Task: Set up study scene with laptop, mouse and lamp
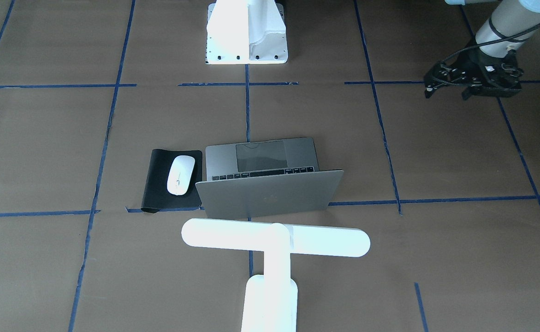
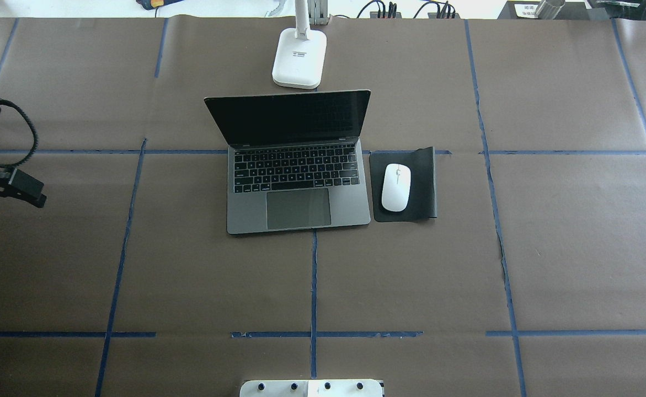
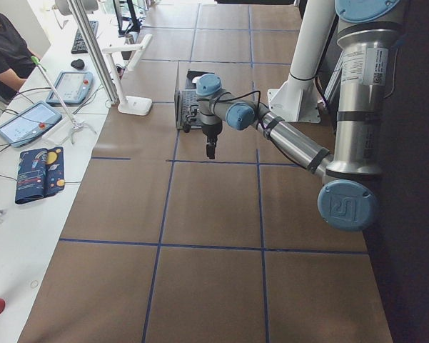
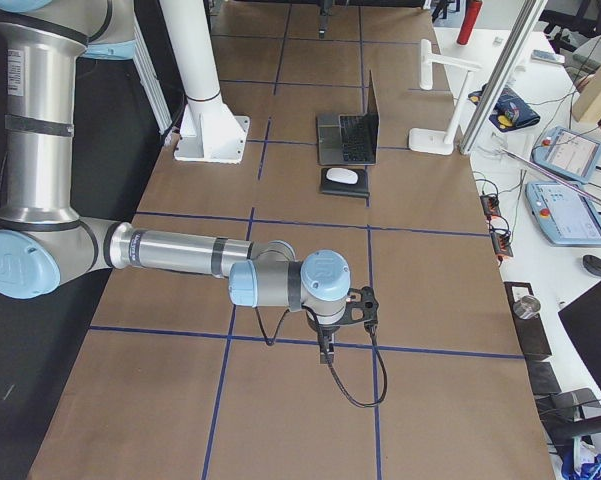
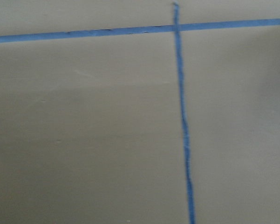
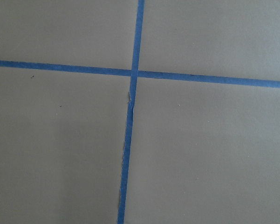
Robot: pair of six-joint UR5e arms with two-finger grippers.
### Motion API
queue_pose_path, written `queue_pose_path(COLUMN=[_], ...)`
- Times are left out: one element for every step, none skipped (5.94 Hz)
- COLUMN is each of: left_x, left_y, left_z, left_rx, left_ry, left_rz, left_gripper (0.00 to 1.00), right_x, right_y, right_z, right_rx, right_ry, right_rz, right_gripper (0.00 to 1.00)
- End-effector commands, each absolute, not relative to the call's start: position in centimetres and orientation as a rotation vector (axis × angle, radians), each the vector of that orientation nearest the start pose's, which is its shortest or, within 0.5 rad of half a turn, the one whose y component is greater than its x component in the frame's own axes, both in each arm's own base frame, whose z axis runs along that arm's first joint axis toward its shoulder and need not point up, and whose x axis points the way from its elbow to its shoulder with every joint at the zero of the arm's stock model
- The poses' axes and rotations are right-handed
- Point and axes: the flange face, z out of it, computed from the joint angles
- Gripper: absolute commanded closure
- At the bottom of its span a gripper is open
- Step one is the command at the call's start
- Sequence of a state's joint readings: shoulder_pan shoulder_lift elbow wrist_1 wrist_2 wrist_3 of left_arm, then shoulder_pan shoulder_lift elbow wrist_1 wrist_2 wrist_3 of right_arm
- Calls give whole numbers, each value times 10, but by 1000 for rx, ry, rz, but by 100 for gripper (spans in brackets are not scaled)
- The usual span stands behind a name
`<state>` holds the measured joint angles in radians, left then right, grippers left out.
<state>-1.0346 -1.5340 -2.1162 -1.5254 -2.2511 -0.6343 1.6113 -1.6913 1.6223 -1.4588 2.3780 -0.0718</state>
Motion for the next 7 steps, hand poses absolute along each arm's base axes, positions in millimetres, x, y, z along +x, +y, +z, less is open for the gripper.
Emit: queue_pose_path(left_x=[96, 54, 14, -7, -11, -37, -52], left_y=[-427, -441, -450, -450, -445, -441, -438], left_z=[486, 534, 585, 605, 617, 643, 659], left_rx=[1, -6, -7, -6, -22, -45, -50], left_ry=[791, 797, 806, 803, 802, 800, 800], left_rz=[88, 88, 93, 89, 76, 17, -1], left_gripper=[0, 0, 0, 0, 0, 0, 0], right_x=[85, 84, 84, 84, 84, 84, 85], right_y=[-435, -436, -437, -438, -438, -439, -437], right_z=[681, 680, 680, 679, 678, 678, 679], right_rx=[74, 74, 74, 77, 79, 80, 79], right_ry=[-804, -804, -804, -804, -802, -802, -797], right_rz=[-30, -30, -28, -29, -31, -32, -31], right_gripper=[0, 0, 0, 0, 0, 0, 0])
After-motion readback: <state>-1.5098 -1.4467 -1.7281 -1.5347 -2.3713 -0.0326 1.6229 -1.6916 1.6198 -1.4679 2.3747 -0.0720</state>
